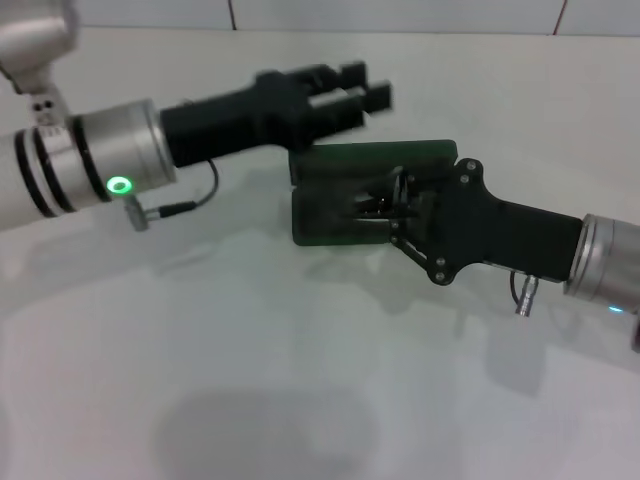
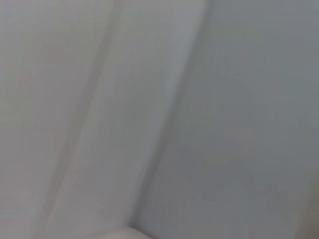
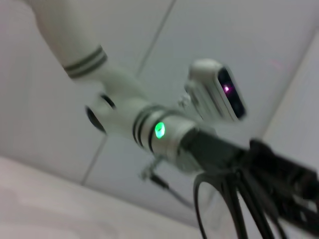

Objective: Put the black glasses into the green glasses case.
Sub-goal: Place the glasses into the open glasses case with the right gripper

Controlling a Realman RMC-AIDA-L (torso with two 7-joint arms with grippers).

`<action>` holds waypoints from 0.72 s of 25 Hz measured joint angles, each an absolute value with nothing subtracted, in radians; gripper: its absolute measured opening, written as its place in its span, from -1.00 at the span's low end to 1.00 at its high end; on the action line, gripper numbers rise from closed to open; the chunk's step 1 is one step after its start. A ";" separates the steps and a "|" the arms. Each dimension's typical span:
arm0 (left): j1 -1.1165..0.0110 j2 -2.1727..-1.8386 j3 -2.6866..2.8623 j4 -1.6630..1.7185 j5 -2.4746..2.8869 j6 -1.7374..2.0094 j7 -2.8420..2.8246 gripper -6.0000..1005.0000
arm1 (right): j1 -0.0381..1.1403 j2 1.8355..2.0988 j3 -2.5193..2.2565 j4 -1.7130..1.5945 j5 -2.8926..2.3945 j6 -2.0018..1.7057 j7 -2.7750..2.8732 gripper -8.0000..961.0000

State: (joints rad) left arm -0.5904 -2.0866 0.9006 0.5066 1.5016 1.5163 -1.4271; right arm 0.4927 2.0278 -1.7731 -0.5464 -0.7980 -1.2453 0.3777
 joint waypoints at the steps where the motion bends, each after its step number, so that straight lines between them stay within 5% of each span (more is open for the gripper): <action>1: -0.587 -2.087 0.867 0.499 1.501 1.507 -1.418 0.16 | 0.490 2.028 -1.776 -0.554 -0.798 -1.219 0.375 -0.64; 18: -0.551 -2.080 0.748 0.478 1.502 1.429 -1.407 0.16 | 0.356 2.028 -2.009 -0.896 -0.779 -0.563 0.373 -0.62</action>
